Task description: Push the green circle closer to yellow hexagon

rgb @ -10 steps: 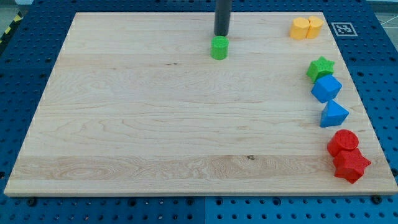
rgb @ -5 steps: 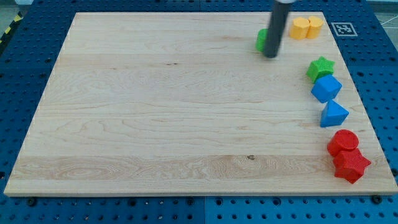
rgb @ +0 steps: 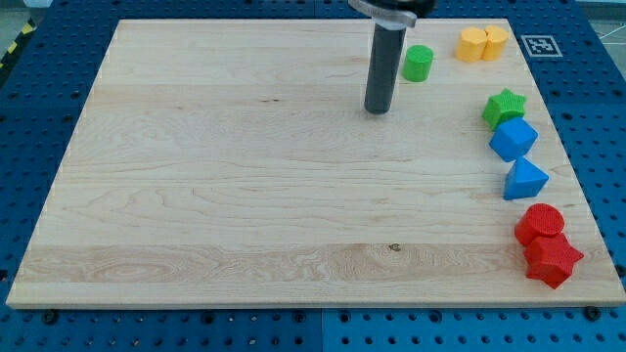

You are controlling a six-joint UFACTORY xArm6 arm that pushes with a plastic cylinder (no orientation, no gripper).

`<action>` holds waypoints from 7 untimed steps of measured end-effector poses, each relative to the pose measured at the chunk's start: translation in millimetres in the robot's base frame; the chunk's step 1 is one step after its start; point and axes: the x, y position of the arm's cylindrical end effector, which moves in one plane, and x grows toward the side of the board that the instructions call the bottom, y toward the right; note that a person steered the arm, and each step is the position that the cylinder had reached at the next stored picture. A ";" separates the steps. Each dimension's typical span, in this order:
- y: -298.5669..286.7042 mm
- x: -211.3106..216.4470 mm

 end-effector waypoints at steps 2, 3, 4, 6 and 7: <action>33.8 -48.0; 36.5 -51.3; 23.1 -55.0; 22.1 -66.2; 43.5 -60.3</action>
